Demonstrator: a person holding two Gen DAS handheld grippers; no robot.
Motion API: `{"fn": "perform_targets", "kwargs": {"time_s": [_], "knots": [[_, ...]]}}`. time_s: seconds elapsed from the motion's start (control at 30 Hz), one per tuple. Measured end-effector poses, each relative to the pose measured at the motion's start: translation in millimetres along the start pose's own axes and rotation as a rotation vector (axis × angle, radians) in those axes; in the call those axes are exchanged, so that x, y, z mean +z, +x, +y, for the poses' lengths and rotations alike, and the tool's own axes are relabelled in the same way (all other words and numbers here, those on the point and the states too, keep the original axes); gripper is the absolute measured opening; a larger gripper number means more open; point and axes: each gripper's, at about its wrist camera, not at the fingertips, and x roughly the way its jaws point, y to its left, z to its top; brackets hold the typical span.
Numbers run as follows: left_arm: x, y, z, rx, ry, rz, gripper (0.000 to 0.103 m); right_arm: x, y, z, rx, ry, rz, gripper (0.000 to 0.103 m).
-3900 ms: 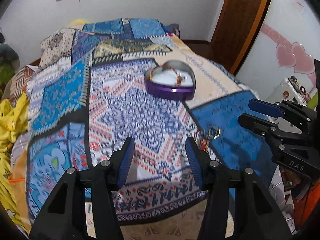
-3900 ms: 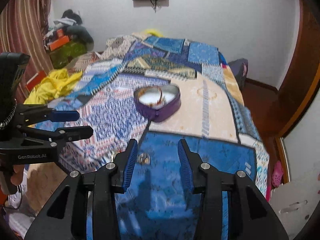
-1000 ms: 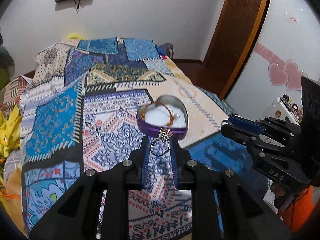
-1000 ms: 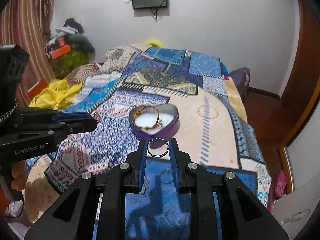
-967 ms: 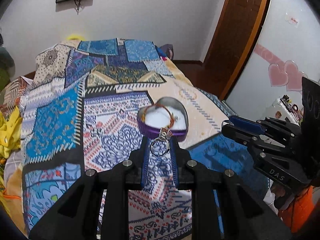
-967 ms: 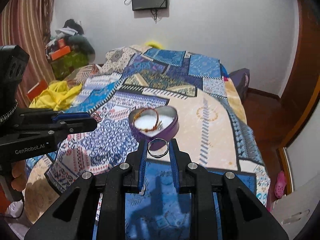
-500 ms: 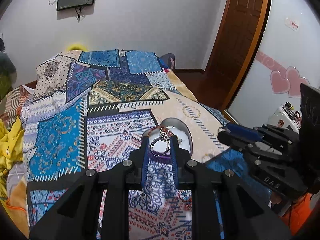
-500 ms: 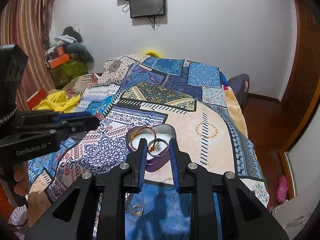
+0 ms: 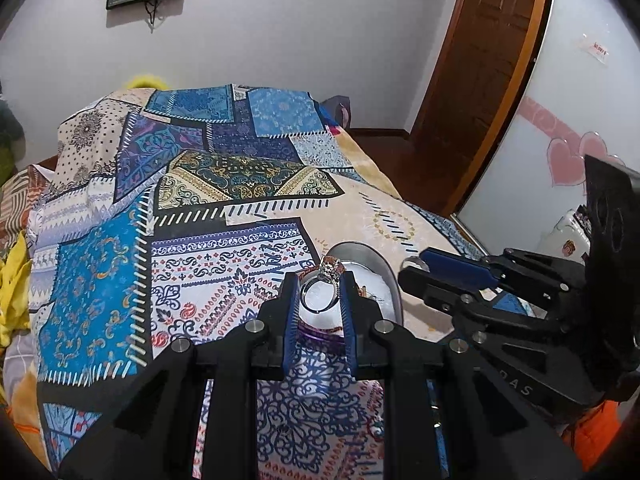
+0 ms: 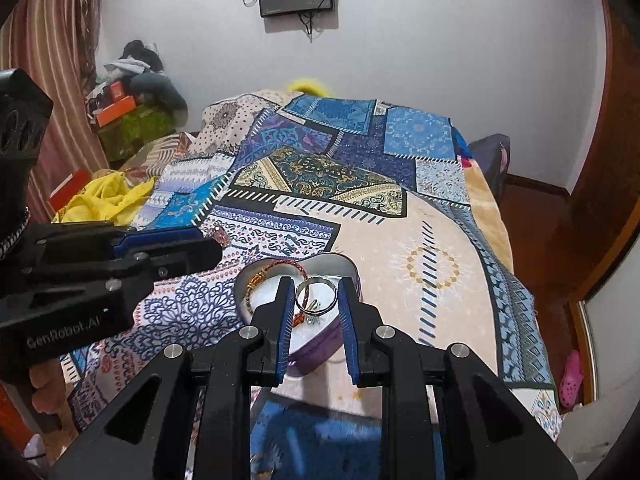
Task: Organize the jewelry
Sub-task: 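Carry the ring over the heart tin and open the left gripper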
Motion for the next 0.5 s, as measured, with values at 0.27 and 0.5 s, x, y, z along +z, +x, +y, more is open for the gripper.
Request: {"fn": "perform_targets", "kwargs": {"time_s": [0.27,0.5], "knots": [[2,25,0,-0.001,0.030,0.049,0.019,7,18,-14,0.022,0.019,0.051,0.020],[0,41,-4,-0.007,0.054,0.083,0.019,11,27,-20,0.068,0.024,0.083,0.020]]}}
